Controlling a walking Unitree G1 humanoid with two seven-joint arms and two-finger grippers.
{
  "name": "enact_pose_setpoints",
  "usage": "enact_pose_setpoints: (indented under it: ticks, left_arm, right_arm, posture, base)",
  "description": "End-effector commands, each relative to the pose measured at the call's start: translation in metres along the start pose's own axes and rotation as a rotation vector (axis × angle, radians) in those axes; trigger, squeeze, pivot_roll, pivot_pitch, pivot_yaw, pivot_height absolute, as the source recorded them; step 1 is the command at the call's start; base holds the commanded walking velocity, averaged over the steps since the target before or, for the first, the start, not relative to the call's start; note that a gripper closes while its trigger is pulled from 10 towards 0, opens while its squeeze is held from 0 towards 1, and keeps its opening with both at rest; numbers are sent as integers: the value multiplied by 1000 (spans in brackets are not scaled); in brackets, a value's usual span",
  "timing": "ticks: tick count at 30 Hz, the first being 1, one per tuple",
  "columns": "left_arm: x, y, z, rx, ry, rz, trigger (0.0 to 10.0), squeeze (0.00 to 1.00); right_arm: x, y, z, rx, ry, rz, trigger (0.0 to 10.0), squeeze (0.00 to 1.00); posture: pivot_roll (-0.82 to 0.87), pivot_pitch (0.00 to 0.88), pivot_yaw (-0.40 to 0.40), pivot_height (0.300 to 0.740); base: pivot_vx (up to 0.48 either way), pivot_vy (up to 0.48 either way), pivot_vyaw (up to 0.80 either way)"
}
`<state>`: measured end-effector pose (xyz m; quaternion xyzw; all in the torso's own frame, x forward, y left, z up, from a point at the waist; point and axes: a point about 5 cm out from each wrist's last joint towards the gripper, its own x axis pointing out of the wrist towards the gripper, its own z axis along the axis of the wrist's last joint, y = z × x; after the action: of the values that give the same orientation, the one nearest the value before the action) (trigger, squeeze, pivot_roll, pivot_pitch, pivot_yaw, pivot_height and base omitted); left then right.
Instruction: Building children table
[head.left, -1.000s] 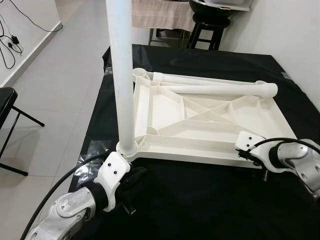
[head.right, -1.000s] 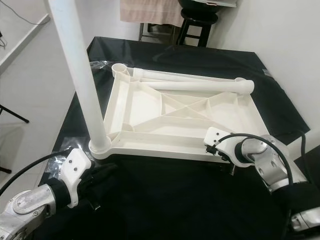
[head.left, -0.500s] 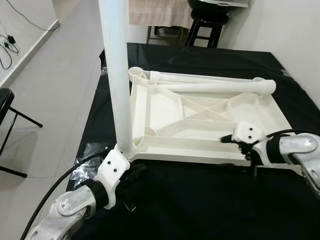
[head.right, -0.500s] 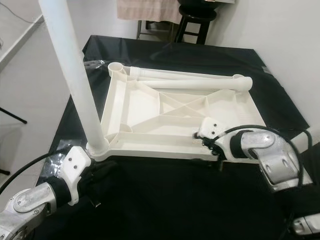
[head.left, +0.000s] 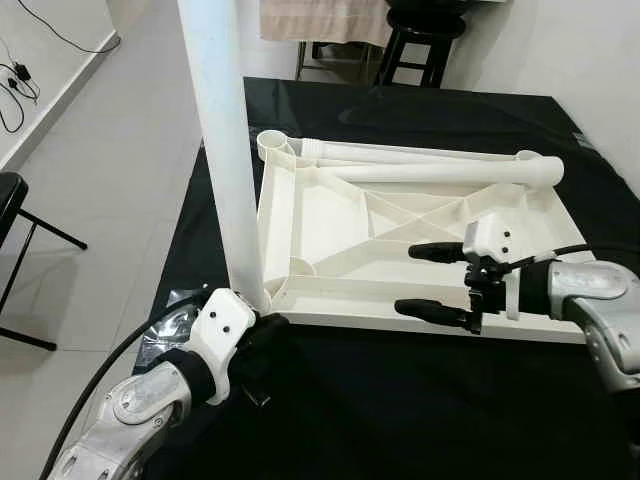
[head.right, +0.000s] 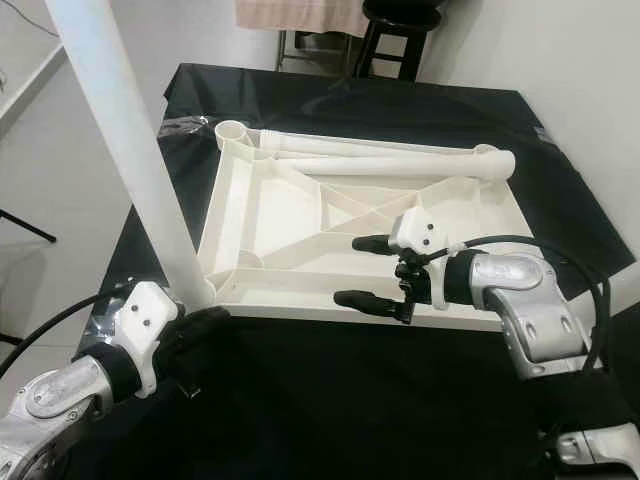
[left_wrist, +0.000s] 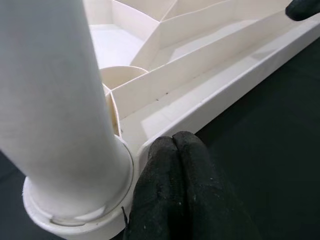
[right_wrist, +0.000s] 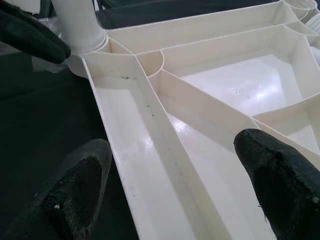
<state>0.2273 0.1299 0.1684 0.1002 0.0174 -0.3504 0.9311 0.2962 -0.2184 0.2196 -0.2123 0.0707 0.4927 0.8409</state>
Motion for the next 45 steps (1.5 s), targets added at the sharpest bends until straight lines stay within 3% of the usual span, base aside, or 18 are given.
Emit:
enact_pose_setpoints:
  ticks: [1, 9, 15, 19, 23, 27, 33, 42, 45]
  left_arm:
    - [1, 0, -4, -8, 21, 21, 10000, 0]
    - [4, 0, -7, -24, 54, 47, 10000, 0]
    - [5, 0, -6, -16, 48, 47, 10000, 0]
    - [5, -1, -7, -17, 48, 46, 10000, 0]
    - [5, -1, -7, -15, 51, 49, 10000, 0]
    - [6, -1, -7, -14, 52, 51, 10000, 0]
    - [6, -2, -8, -13, 53, 53, 10000, 0]
    - [5, 0, -14, -22, 61, 69, 10000, 0]
    - [6, 2, -21, -65, 63, 105, 10000, 0]
  right_arm:
    - [-2, 8, -5, 36, -9, 31, 10000, 0]
    - [2, 23, -6, 92, -58, 97, 10000, 0]
    - [25, 34, -9, 115, -106, 88, 10000, 0]
    - [31, 36, -9, 121, -125, 72, 10000, 0]
    - [51, 37, -5, 158, -194, -36, 10000, 0]
    - [57, 34, -4, 178, -215, -87, 10000, 0]
    - [78, 32, -4, 304, -287, -301, 10000, 0]
    - [91, 44, -22, 380, -220, -475, 10000, 0]
    - [93, 56, -32, 407, -168, -524, 10000, 0]
  posture:
    - [37, 201, -100, 740]
    - [31, 197, -100, 740]
    - [30, 191, -104, 740]
    - [30, 192, -105, 740]
    - [32, 189, -109, 740]
    - [32, 188, -110, 740]
    - [31, 188, -116, 740]
    - [29, 188, -122, 740]
    - [26, 186, -121, 740]
  base:
    - [0, 0, 0]
    - [-69, 0, 0]
    - [-269, 0, 0]
    - [-279, 0, 0]
    - [-285, 0, 0]
    - [-276, 0, 0]
    - [-251, 0, 0]
    - [-248, 0, 0]
    - [-245, 0, 0]
